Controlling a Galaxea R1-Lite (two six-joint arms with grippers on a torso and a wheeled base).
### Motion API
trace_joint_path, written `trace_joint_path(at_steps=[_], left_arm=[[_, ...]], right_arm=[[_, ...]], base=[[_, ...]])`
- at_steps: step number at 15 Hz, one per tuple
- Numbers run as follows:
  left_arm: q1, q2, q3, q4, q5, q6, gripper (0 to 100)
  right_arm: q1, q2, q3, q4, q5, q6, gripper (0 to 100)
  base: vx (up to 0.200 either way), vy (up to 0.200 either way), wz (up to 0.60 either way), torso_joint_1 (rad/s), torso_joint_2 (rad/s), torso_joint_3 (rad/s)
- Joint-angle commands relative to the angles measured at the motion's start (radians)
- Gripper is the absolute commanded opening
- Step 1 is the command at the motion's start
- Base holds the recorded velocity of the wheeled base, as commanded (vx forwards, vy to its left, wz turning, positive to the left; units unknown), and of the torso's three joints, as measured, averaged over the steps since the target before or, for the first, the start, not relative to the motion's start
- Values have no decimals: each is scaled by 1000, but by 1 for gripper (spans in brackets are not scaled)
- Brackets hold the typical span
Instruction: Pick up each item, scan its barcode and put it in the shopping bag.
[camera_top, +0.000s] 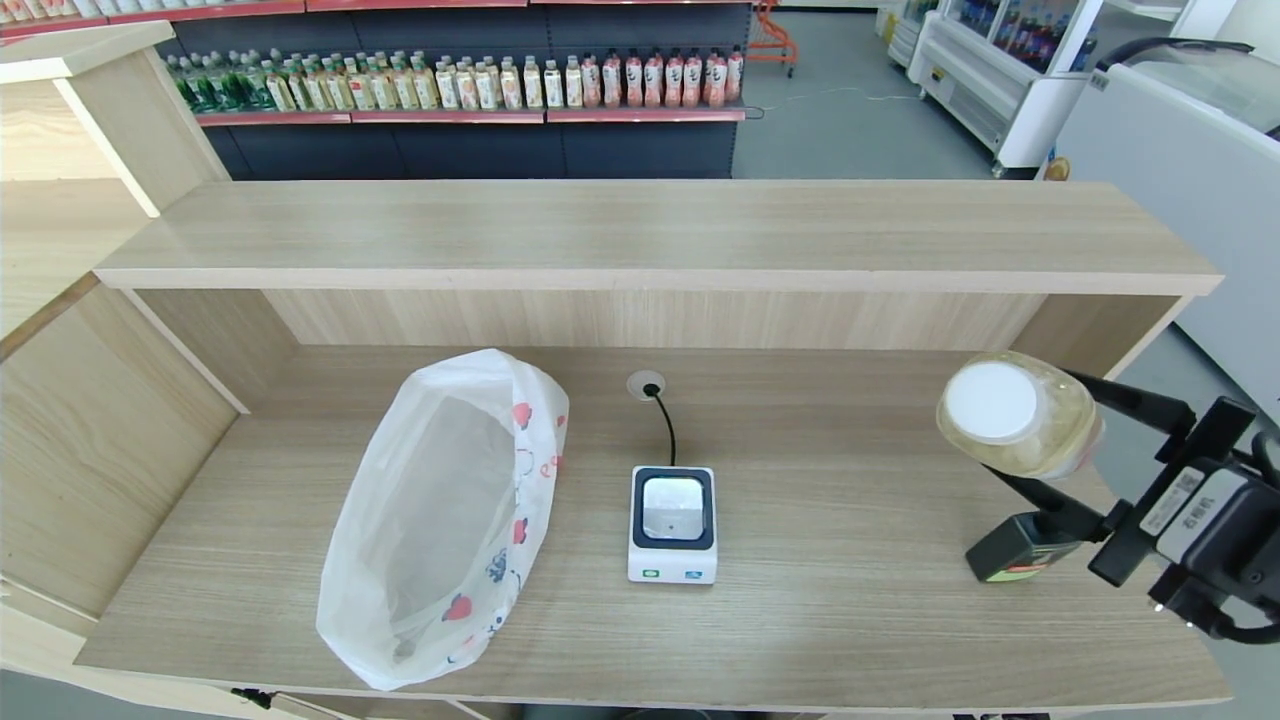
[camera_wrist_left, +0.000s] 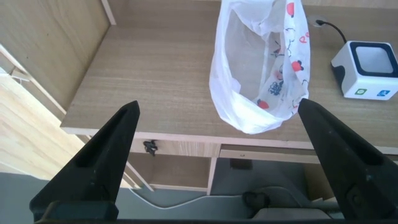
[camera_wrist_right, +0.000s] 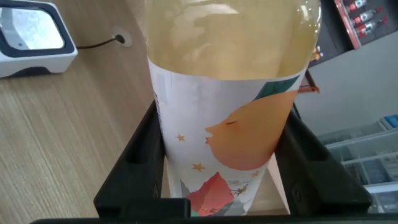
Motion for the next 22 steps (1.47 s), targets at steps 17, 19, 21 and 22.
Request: trace_joint_path(at_steps=[17,19,21,22], left_arm=[[1,0,0,1,-1,11,100],[1,0,0,1,-1,14,100],[1,0,0,1,-3,14,100],[1,3,0,1,-3,14,100]], right_arm=[[-17,31,-20,-5,2,79,0],[-17,87,-61,-10,5,101,0],[-17,151,-140,-10,10,122,0],[-17,191,-190,-10,31,122,0]], base=[[-94,94,0,0,0,2],[0,200,0,12,0,2],[100,200,0,7,5,5],[200,200,0,-2,-7,12]])
